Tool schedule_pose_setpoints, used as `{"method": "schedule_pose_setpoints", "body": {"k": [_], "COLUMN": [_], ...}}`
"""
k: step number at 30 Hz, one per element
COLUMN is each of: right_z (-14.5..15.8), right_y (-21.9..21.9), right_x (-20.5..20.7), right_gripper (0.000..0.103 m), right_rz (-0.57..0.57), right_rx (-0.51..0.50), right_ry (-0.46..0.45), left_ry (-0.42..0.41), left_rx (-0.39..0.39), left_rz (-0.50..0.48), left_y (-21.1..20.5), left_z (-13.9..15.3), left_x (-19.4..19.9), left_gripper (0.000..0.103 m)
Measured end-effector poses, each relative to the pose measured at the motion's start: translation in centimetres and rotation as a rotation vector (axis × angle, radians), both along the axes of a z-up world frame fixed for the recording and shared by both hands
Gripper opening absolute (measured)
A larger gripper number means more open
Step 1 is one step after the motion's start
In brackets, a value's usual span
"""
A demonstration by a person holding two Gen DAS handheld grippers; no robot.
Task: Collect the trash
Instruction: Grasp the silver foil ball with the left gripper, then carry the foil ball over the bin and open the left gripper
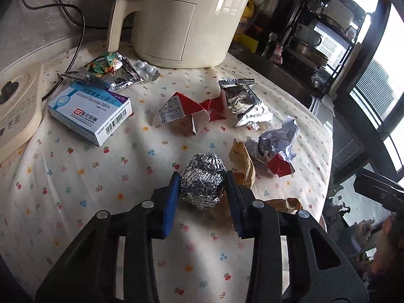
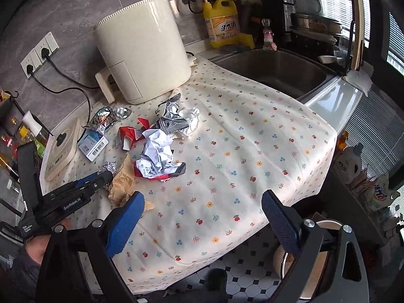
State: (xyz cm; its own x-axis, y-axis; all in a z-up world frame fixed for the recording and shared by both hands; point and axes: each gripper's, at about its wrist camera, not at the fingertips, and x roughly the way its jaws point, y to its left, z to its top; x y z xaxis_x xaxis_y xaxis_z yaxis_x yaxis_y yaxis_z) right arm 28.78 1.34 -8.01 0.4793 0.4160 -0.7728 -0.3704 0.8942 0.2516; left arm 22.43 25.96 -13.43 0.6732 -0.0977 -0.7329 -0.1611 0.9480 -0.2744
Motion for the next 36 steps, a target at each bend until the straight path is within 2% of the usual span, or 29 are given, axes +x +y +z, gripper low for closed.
{"method": "schedule_pose_setpoints", "body": {"k": [5,15,16,17,18,19,26,31,36], "right_z": [-0.6,-2.1,-2.5,-3.1,-3.8,-4.2,-1.0,1.6,2.9], "right_y": [2.7,8.1,8.6,9.0,9.5,9.8,9.6,6.5,2.1], "right_x": [0.1,-0.2,-0.2,-0.2,-0.2,-0.2,-3.0,-4.0,-4.1], "right_gripper": [0.077,0.072,0.063,0.033,0.017,0.015,0.013,0.013,0.013], "right_rz": [0.084,0.253,0.272,0.3,0.334,0.351,0.487,0.512,0.489], "right_rx": [0.01,0.013,0.01,0.019,0.032,0.042,0.11,0.161,0.17], "right_ry": [0.036,0.058,0.066,0.084,0.118,0.141,0.03,-0.029,-0.057], "left_ry": [-0.035,-0.06,-0.062,-0.064,-0.067,-0.069,-0.091,-0.098,-0.099], "left_rx": [0.009,0.041,0.041,0.04,0.039,0.042,0.048,0.048,0.04], "left_rz": [0.05,0.217,0.23,0.243,0.255,0.266,0.317,0.297,0.238], "left_y": [1.5,4.1,4.2,4.3,4.3,4.3,2.7,0.0,-3.9], "left_z": [1.3,2.7,2.8,2.8,2.9,3.0,4.0,4.7,5.1], "left_x": [-2.1,-7.5,-8.0,-8.6,-9.0,-9.4,-11.1,-10.5,-8.6], "left_gripper": [0.036,0.036,0.036,0.036,0.036,0.036,0.036,0.036,0.036]}}
